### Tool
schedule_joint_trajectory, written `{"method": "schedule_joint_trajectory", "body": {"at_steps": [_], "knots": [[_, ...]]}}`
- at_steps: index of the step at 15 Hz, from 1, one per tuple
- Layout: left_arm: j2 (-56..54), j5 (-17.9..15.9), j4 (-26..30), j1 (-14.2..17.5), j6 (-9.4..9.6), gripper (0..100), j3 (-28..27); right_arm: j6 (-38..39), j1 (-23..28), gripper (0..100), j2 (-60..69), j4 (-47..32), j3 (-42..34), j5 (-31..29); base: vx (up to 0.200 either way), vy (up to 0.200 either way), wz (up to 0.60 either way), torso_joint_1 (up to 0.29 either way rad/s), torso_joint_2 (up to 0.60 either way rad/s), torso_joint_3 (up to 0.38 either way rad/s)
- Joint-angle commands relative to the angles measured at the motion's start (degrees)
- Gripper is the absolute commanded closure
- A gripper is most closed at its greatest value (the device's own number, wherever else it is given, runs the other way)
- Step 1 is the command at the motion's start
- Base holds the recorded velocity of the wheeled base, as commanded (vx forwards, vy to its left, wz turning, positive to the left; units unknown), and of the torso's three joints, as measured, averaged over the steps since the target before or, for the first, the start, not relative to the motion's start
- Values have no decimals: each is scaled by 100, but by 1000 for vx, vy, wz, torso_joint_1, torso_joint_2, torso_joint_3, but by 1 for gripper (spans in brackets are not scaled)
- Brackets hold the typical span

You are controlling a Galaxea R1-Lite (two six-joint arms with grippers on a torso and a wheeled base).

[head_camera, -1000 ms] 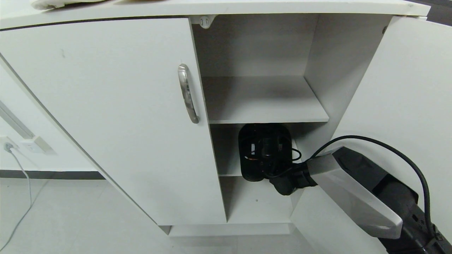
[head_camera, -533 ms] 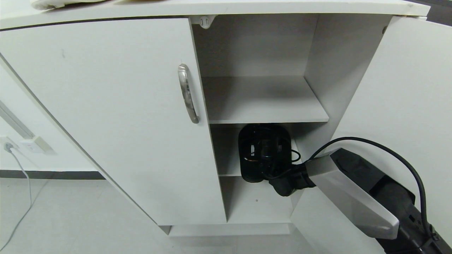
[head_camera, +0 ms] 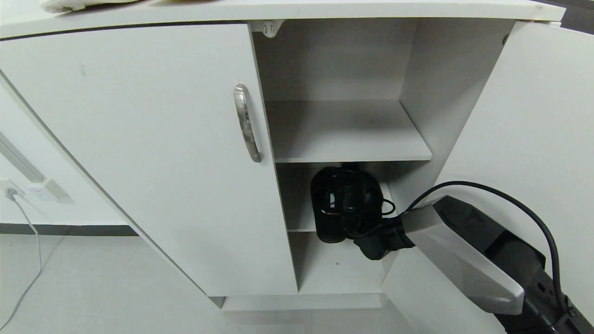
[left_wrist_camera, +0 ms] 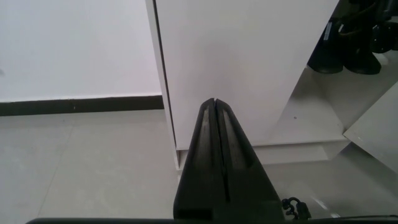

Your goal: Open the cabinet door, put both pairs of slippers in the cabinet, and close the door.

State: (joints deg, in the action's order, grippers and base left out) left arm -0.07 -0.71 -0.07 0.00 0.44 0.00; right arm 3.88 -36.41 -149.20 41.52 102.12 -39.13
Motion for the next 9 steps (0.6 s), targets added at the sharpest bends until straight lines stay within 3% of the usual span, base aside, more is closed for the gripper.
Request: {"method": "schedule_joint_trajectory", "body": {"at_steps": [1,6,9], "knots": [[7,0,-1,0,0,100,0,-1,-41,0,172,14,-263,2,0,0,0,0,0,0],[7,0,-1,0,-9,100,0,8,-226,0,972,585,-1599,-16,0,0,0,0,0,0],[7,0,-1,0,-9,100,0,-1,-410,0,1649,1605,-3110,-24,0,0,0,0,0,0]]}}
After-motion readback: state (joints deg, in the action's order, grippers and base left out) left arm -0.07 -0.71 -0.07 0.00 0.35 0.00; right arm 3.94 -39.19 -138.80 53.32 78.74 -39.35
